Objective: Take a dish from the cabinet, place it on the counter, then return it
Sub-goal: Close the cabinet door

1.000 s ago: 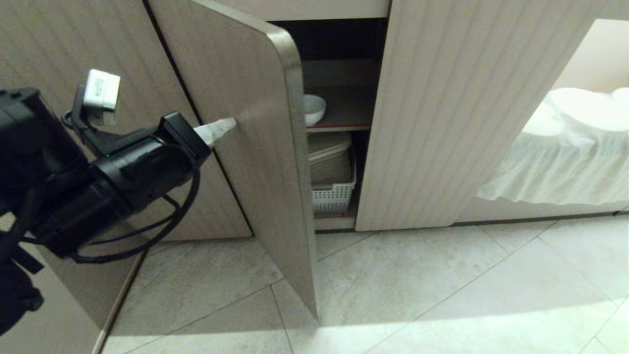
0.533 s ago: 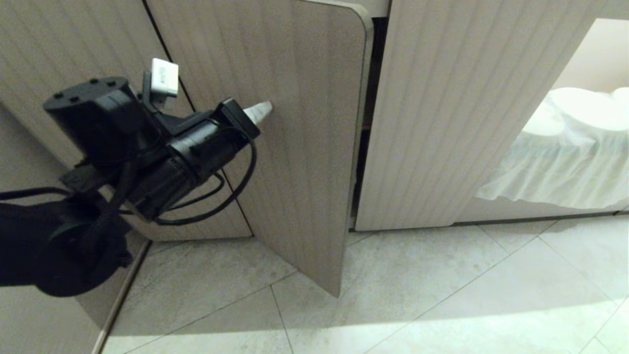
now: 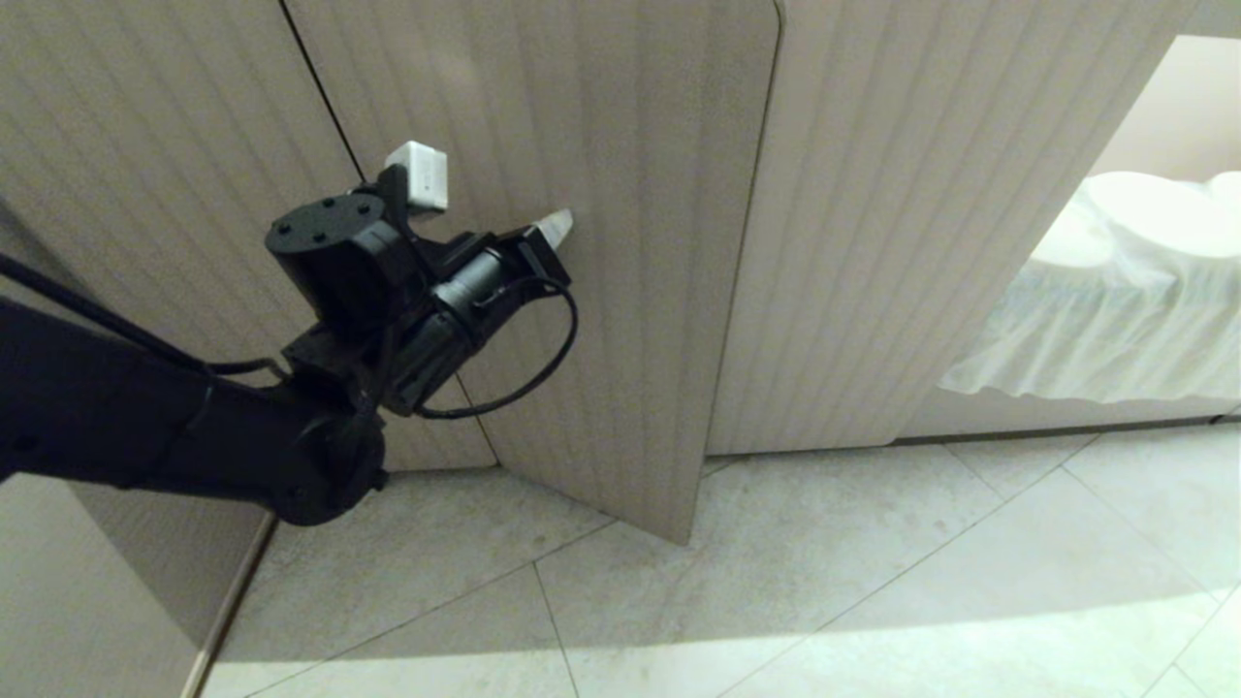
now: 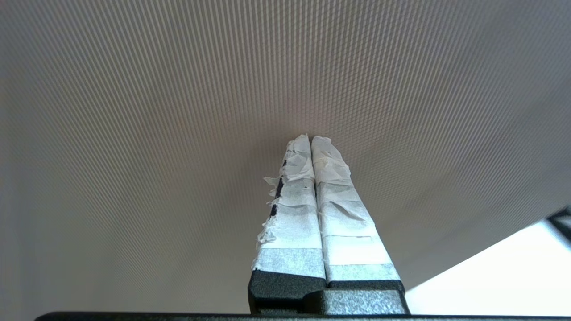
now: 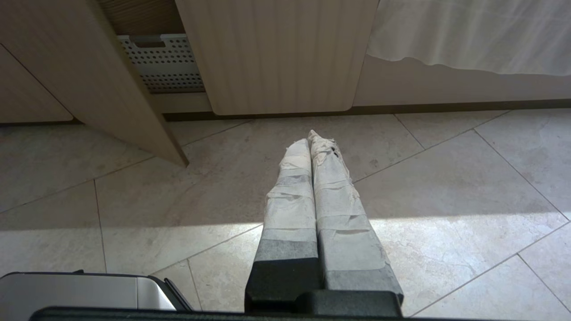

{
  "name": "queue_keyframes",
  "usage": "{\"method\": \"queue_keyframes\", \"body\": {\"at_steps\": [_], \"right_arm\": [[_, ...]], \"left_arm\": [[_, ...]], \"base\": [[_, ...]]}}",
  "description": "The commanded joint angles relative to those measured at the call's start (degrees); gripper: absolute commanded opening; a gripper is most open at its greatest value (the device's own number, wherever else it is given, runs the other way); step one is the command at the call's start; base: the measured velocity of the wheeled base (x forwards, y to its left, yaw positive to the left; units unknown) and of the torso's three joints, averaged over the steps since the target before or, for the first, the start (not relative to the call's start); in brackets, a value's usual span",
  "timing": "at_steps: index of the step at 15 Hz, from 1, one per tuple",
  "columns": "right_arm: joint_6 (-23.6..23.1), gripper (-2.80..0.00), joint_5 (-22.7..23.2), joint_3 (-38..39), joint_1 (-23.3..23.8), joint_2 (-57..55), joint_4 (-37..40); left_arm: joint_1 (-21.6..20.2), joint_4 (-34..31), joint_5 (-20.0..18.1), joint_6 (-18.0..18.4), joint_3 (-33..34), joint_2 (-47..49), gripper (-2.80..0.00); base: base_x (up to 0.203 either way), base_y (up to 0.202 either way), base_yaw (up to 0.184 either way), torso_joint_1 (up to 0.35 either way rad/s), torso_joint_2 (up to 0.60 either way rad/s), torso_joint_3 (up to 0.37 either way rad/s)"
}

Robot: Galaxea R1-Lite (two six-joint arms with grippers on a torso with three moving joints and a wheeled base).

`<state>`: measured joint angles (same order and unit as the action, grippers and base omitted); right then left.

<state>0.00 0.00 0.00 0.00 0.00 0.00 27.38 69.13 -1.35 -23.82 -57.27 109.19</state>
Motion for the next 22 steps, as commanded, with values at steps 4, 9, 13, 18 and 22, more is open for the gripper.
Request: {"method": "queue_keyframes", "body": {"at_steps": [4, 9, 13, 18, 22], "right_arm": [[0.00, -2.80, 0.00, 0.00, 0.00, 0.00, 0.00], [0.00, -2.80, 0.00, 0.00, 0.00, 0.00, 0.00], [0.00, -2.80, 0.00, 0.00, 0.00, 0.00, 0.00], [0.00, -2.80, 0.00, 0.00, -0.01, 0.00, 0.00], [0.00, -2.80, 0.00, 0.00, 0.00, 0.00, 0.00]], "left_arm": [[-0.53, 4.32, 0.71, 2.06, -4.71, 6.55, -2.80], [-3.84, 4.70, 2.59, 10.71, -12.29, 12.83, -2.80], [-8.55, 4.72, 3.50, 17.51, -17.32, 15.32, -2.80], [-11.38, 4.58, 3.41, 20.19, -11.44, 7.91, -2.80], [-14.12, 3.93, 2.94, 20.47, 1.66, -3.88, -2.80]], "base": [[0.000, 0.000, 0.000, 0.000, 0.00, 0.000], [0.000, 0.000, 0.000, 0.000, 0.00, 0.000], [0.000, 0.000, 0.000, 0.000, 0.00, 0.000], [0.000, 0.000, 0.000, 0.000, 0.00, 0.000], [0.000, 0.000, 0.000, 0.000, 0.00, 0.000]]}}
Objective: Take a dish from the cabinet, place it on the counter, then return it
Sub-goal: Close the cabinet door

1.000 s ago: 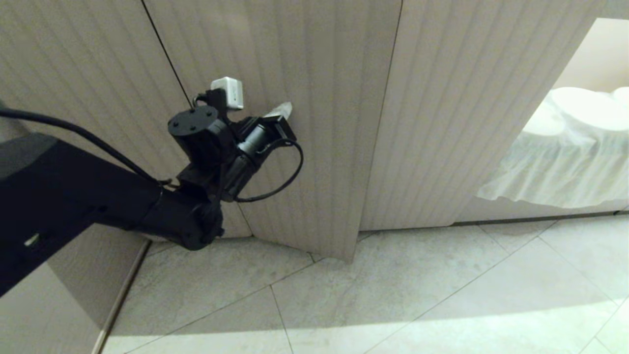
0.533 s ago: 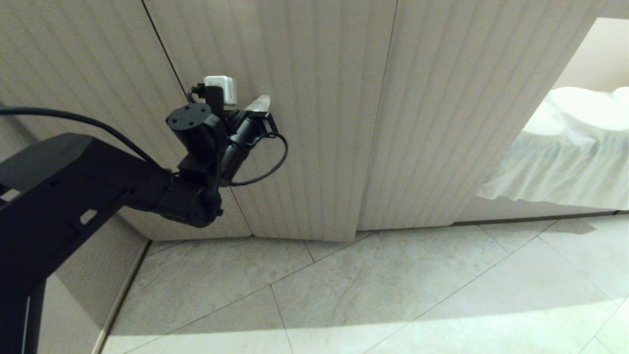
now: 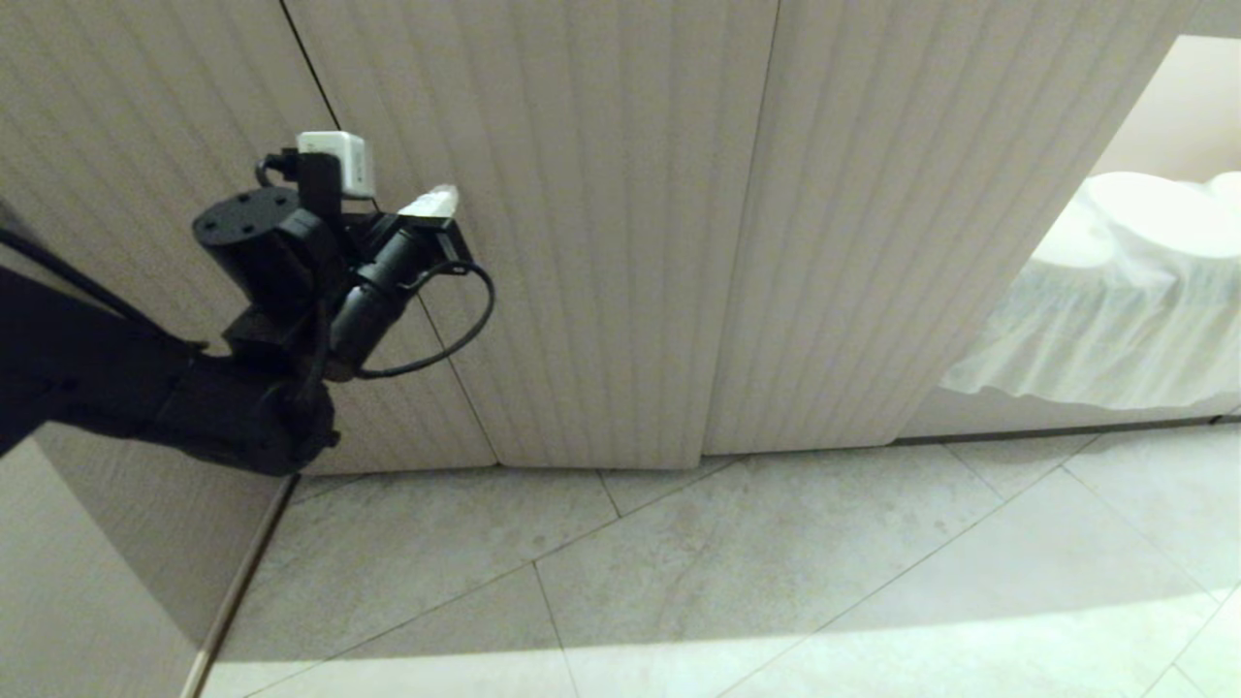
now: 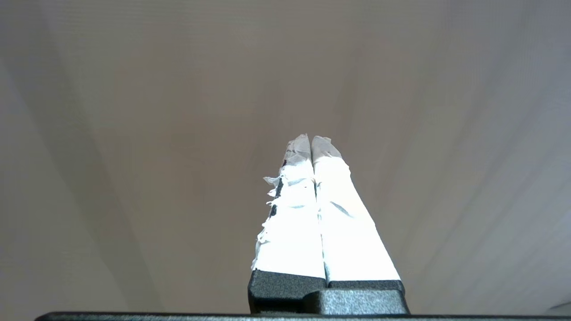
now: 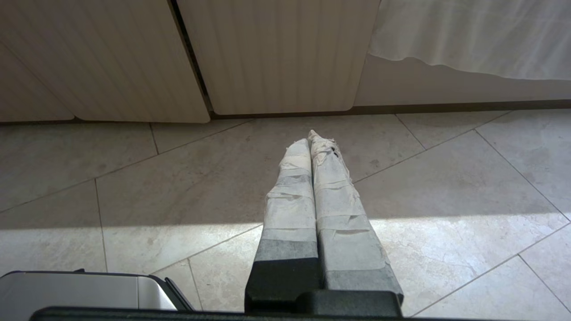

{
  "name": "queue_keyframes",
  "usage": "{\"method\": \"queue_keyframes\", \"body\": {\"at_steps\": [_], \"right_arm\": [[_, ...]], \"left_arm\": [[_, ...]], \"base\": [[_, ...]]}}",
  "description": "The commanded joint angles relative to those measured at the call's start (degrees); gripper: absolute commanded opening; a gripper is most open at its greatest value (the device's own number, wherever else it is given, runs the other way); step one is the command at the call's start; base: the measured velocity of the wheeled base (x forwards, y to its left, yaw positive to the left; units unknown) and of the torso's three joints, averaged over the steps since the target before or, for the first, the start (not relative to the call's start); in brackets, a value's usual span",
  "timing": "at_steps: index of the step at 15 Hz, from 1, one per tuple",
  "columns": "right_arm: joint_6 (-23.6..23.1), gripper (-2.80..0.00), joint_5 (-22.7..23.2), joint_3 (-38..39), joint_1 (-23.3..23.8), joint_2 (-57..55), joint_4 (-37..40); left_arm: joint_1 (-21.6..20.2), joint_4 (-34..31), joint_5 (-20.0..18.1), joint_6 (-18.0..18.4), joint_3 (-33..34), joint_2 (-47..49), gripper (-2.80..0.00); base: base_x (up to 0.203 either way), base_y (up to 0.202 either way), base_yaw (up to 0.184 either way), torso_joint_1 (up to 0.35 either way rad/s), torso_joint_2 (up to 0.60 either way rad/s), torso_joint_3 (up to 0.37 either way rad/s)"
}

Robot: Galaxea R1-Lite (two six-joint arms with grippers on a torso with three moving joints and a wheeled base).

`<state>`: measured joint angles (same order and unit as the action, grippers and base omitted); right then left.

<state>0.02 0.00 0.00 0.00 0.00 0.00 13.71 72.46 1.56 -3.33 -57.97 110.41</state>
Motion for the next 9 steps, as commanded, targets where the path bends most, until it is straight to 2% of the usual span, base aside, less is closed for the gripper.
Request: {"method": "queue_keyframes", "body": {"at_steps": [1, 4, 9], "right_arm": [[-0.02, -2.80, 0.00, 0.00, 0.00, 0.00, 0.00], [-0.02, -2.80, 0.00, 0.00, 0.00, 0.00, 0.00], [-0.02, -2.80, 0.00, 0.00, 0.00, 0.00, 0.00]], "left_arm": [[-1.52, -0.14, -0.10, 0.09, 5.63, -8.55, -2.80], [-4.79, -4.79, -1.16, 0.46, 14.15, -19.33, -2.80], [-9.75, -20.33, -3.07, 1.45, 22.73, -37.42, -2.80]], "base": [[0.000, 0.000, 0.000, 0.000, 0.00, 0.000], [0.000, 0.000, 0.000, 0.000, 0.00, 0.000], [0.000, 0.000, 0.000, 0.000, 0.00, 0.000]]}}
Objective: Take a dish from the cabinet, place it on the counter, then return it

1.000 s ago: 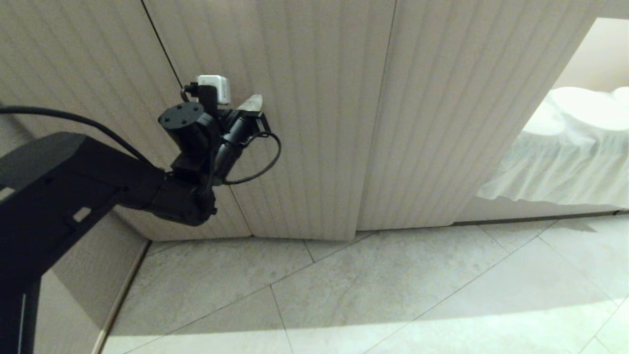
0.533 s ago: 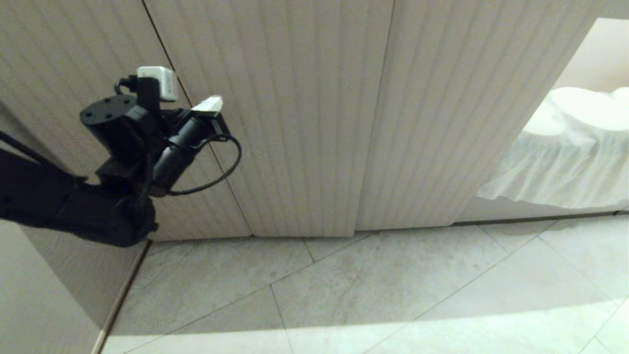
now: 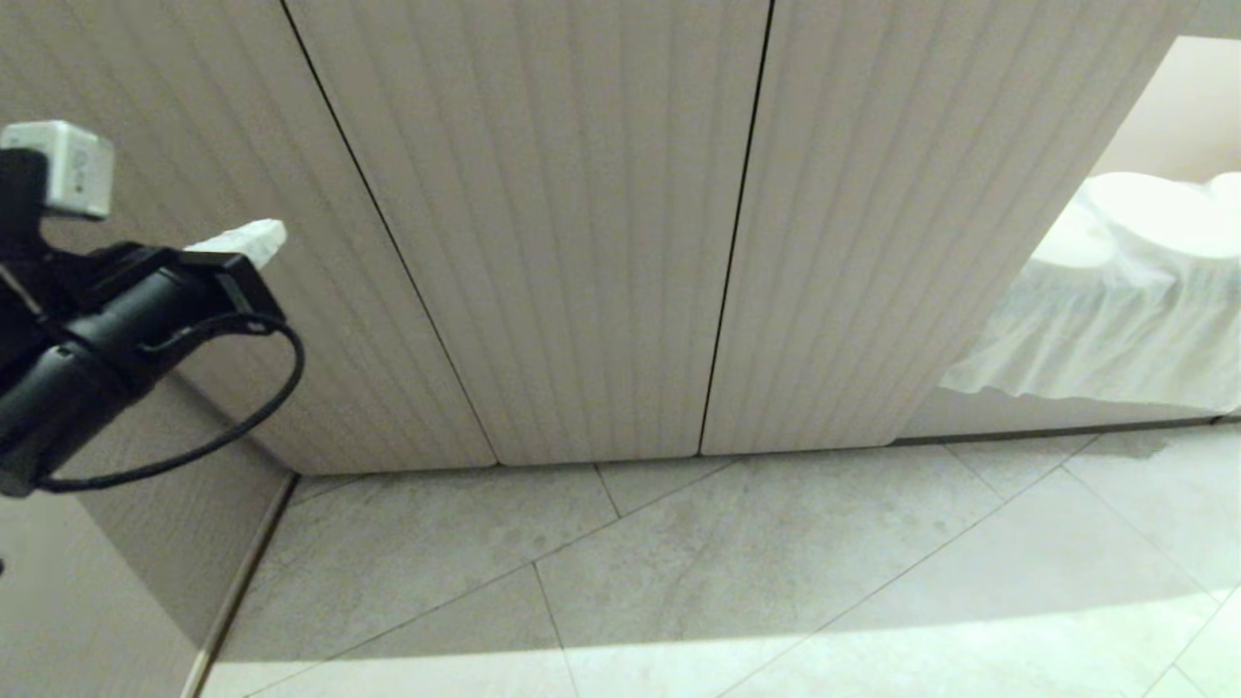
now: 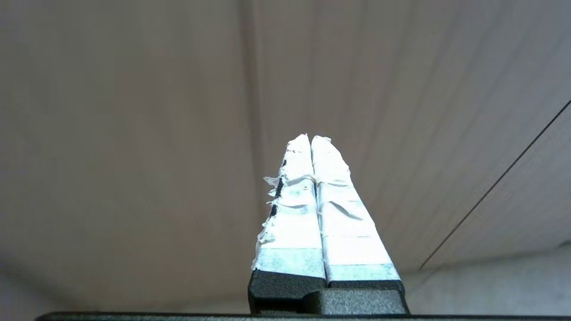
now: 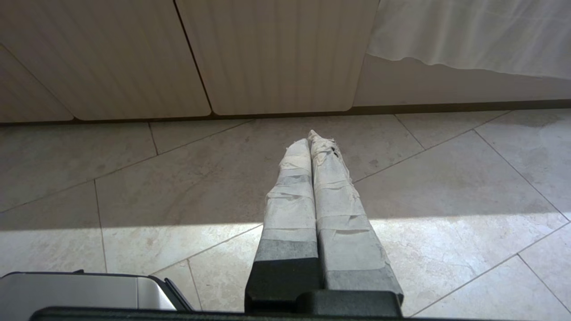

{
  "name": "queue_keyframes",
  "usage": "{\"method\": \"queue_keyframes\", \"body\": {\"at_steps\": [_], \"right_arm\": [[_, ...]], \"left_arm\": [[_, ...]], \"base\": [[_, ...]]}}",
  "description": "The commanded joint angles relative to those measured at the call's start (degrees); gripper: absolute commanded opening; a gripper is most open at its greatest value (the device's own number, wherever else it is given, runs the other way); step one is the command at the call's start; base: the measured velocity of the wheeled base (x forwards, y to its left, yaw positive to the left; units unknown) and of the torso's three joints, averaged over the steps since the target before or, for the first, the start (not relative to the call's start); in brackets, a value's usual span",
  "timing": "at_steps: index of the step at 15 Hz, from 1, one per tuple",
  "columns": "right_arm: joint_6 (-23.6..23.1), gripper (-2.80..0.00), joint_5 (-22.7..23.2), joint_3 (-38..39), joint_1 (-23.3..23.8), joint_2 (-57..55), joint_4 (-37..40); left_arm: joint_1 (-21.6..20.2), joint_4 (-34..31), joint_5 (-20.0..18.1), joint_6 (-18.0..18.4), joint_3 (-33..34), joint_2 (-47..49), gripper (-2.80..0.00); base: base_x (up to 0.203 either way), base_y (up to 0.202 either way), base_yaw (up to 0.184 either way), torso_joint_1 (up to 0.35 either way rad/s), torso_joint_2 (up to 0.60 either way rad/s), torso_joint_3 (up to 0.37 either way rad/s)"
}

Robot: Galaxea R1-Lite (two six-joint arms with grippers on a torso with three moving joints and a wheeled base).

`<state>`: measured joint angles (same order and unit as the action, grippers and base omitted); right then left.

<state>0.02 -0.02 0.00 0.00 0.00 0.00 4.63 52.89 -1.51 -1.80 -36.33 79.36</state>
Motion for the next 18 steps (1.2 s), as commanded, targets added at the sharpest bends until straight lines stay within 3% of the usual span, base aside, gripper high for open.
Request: {"method": "queue_keyframes", "body": {"at_steps": [1, 10, 18], "right_arm": [[-0.02, -2.80, 0.02, 0.00, -0.02, 0.00, 0.00], [-0.02, -2.80, 0.02, 0.00, -0.03, 0.00, 0.00], [-0.02, -2.80, 0.02, 0.00, 0.00, 0.00, 0.00]], "left_arm": [[-1.15, -3.25, -0.11, 0.05, 2.37, -9.69, -2.80], [-1.44, -31.30, -0.23, 1.42, 13.79, -43.36, -2.80], [-2.36, -34.08, -0.16, 6.35, 34.37, -65.61, -2.80]], "base": [[0.000, 0.000, 0.000, 0.000, 0.00, 0.000], [0.000, 0.000, 0.000, 0.000, 0.00, 0.000], [0.000, 0.000, 0.000, 0.000, 0.00, 0.000]]}}
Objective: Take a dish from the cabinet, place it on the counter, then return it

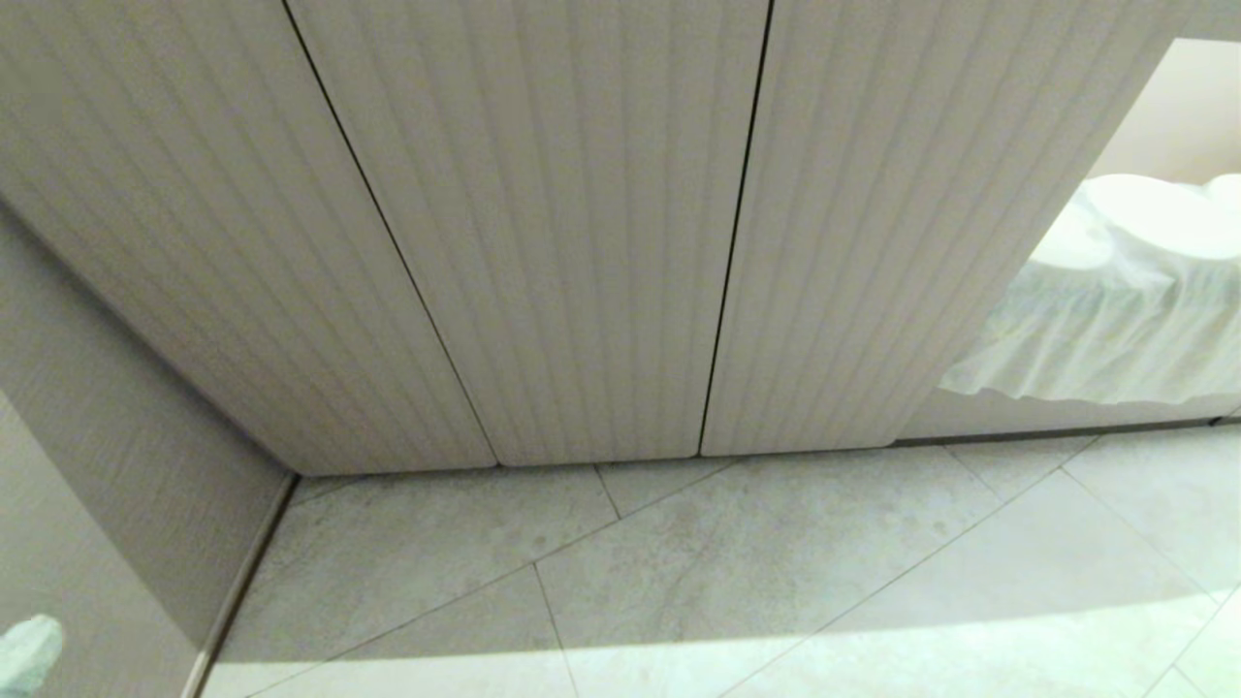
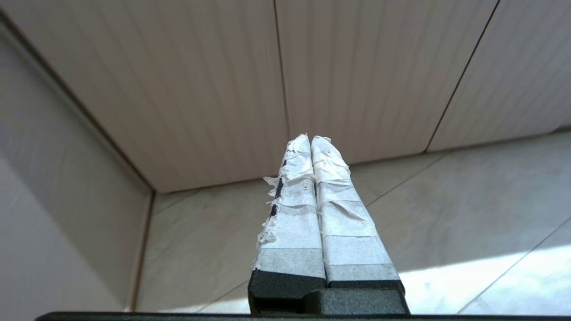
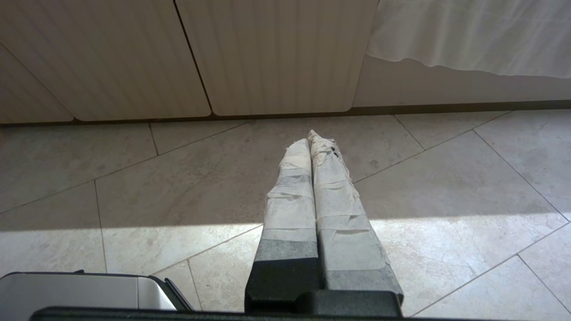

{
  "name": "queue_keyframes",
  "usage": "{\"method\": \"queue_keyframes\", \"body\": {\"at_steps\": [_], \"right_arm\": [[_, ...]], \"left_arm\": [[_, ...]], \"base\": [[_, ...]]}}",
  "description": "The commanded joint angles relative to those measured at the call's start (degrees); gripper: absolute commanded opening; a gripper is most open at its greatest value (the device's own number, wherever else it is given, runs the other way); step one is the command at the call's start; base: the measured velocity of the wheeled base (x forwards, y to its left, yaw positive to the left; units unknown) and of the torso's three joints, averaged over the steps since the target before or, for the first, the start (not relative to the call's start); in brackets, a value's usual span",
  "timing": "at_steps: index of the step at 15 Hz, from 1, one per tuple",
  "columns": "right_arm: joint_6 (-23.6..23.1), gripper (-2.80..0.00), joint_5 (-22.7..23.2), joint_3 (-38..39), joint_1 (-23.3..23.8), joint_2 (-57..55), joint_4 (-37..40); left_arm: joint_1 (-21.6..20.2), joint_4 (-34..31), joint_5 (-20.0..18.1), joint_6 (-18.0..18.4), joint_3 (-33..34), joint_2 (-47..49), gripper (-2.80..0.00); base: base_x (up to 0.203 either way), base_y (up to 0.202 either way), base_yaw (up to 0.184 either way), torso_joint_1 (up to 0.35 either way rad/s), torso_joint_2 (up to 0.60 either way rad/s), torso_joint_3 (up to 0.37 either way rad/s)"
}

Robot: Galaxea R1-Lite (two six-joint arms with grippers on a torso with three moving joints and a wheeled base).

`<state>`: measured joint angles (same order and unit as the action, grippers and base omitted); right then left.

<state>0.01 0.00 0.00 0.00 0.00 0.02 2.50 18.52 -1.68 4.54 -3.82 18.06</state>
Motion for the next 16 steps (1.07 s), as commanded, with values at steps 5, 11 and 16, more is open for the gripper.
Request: {"method": "queue_keyframes", "body": {"at_steps": [5, 11, 16], "right_arm": [[-0.01, -2.80, 0.00, 0.00, 0.00, 0.00, -0.02], [-0.01, -2.80, 0.00, 0.00, 0.00, 0.00, -0.02], [-0.01, -2.80, 0.00, 0.00, 0.00, 0.00, -0.02]], "left_arm": [[-2.45, -12.79, 0.34, 0.42, 3.78, -16.94, -2.80], [-2.59, -17.31, 1.68, 0.10, 3.82, -18.06, -2.80], [-2.59, -18.42, 1.60, -0.58, 3.82, -18.06, -2.80]], "base": [[0.000, 0.000, 0.000, 0.000, 0.00, 0.000], [0.000, 0.000, 0.000, 0.000, 0.00, 0.000], [0.000, 0.000, 0.000, 0.000, 0.00, 0.000]]}}
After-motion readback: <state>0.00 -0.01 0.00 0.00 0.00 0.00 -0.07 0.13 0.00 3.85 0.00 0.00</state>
